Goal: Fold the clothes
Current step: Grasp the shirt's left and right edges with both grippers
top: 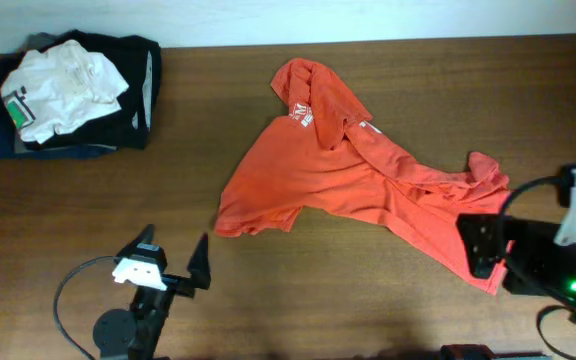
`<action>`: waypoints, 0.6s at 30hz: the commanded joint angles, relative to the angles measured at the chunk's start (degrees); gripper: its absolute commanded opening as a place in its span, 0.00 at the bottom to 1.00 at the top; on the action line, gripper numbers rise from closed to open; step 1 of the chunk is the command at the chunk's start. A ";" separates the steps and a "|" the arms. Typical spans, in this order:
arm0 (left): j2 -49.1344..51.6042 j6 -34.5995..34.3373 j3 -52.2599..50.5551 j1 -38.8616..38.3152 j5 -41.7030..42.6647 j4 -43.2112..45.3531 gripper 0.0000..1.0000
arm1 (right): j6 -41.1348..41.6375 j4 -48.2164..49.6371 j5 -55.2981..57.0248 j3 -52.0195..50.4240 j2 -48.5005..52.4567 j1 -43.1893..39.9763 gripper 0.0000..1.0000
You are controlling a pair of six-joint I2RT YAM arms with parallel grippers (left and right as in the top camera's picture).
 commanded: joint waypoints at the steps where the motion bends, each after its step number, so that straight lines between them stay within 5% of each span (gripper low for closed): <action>1: -0.07 -11.87 3.85 0.20 17.64 1.42 0.99 | -0.37 -0.24 -0.42 -12.83 -5.66 0.85 0.99; 4: 5.55 -9.90 17.86 0.20 17.64 -3.17 0.99 | -0.37 1.25 -0.46 -22.99 -5.18 0.85 0.99; 7: 23.37 -0.22 36.68 0.20 17.64 -18.53 0.99 | -0.35 5.73 -0.48 -33.05 -2.58 0.85 0.99; 10: 50.03 11.54 62.42 -0.17 8.37 -49.18 0.99 | -0.63 6.34 -0.66 -37.48 3.67 0.85 0.99; 12: 63.14 11.82 72.43 -2.47 1.92 -60.74 0.99 | -0.81 6.86 -0.63 -37.59 8.22 0.85 0.99; 16: 82.09 10.73 74.29 -3.93 10.40 -63.10 0.99 | -0.83 8.72 -0.63 -37.59 12.57 0.85 0.99; 18: 90.97 7.15 74.29 -9.09 -4.96 -63.98 0.99 | -0.83 10.32 -0.63 -37.59 12.63 0.85 0.99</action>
